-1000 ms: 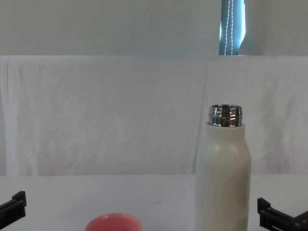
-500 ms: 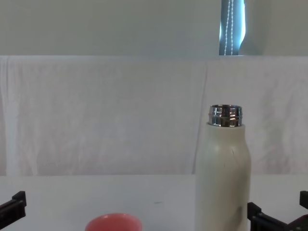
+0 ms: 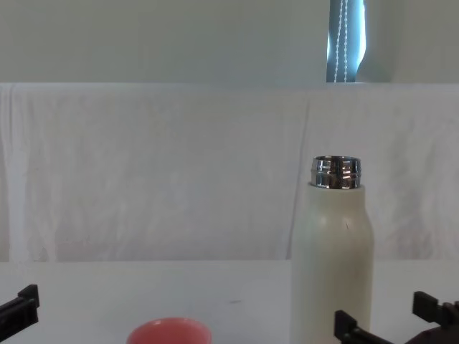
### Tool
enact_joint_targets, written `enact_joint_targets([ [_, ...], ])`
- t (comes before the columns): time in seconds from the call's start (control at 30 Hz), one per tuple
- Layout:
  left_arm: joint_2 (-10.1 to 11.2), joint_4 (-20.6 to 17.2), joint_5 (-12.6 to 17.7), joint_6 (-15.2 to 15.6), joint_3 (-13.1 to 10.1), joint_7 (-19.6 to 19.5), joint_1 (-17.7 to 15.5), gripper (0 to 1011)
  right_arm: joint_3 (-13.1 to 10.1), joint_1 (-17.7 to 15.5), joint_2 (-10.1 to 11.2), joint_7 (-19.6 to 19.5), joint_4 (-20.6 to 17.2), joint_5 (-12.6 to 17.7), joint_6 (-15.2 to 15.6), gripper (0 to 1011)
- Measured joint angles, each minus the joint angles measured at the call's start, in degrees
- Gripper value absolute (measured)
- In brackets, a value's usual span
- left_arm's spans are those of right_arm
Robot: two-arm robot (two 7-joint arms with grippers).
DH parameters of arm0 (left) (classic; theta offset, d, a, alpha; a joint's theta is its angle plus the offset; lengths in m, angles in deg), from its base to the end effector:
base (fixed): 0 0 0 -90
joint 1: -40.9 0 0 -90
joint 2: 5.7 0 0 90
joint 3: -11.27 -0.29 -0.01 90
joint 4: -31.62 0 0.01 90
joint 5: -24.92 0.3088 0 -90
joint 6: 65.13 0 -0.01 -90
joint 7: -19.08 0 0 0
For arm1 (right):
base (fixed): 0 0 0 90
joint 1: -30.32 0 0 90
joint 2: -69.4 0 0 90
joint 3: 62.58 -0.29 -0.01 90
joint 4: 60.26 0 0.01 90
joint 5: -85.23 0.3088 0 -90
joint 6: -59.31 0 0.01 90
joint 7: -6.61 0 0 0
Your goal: Grasp the thermos with one hand and pour water into the cup lid.
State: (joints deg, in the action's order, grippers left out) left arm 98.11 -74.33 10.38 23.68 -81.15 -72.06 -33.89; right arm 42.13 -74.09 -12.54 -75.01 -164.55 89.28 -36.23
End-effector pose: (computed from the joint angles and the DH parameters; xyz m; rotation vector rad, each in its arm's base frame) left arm 0.2530 0.0375 -0.2853 -0.0379 0.0140 1.4459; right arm 0.2438 0.0498 -0.2994 0.0548 -0.0444 -1.1421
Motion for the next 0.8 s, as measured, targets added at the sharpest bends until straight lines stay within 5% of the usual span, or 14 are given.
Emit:
enact_joint_targets([
  [0.8,0.00,0.00,0.00,0.00,0.00,0.00,0.00,1001,1.56,4.26,-0.29,2.31,3.35,-0.37,0.63,1000],
])
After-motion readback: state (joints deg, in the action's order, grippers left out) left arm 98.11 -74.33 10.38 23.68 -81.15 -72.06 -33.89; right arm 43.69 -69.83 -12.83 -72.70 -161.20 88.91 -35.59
